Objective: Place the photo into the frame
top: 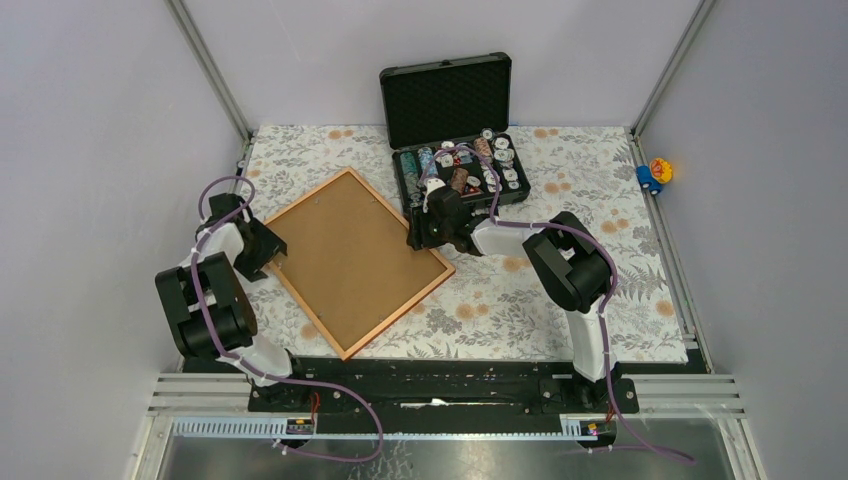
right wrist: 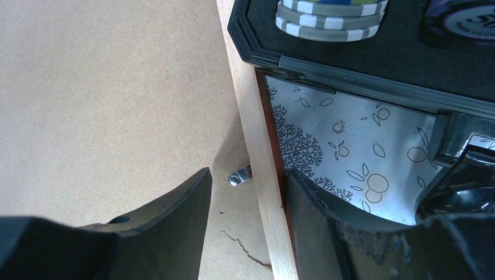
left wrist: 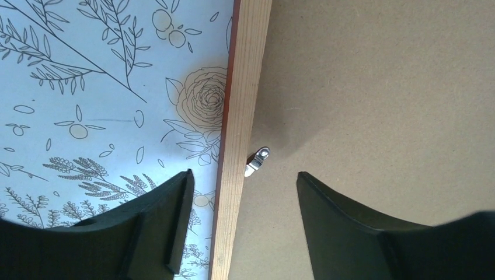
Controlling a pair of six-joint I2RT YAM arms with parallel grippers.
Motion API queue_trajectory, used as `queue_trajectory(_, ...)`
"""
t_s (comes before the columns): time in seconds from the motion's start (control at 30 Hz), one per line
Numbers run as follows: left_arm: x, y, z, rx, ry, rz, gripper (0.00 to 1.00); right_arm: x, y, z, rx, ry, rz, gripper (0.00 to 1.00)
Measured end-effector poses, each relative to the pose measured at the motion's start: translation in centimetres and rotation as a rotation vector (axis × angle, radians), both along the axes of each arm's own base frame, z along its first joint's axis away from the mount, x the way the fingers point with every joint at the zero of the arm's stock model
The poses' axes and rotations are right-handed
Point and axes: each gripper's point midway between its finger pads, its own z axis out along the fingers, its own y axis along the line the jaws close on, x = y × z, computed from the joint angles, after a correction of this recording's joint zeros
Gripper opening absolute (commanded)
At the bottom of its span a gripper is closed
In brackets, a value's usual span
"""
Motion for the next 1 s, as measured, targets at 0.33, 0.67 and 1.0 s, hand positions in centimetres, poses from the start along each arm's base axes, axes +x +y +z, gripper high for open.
queue_trajectory(0.33, -0.6, 0.3, -0.9, 0.013, 0.043, 0.006, 0.40, 0.0, 0.0, 0.0, 0.008, 0.007, 0.006, 0.57)
queue_trajectory(0.67, -1.2, 0.5, -1.8, 0.007, 0.085, 0.036, 0.40, 0.0, 0.0, 0.0, 0.011, 0.010, 0.004, 0.57)
queue_trajectory(1.0, -1.3, 0.7, -1.3, 0.016, 0.074, 0.035, 0.51, 0.0, 0.0, 0.0, 0.013, 0.013, 0.004, 0.57)
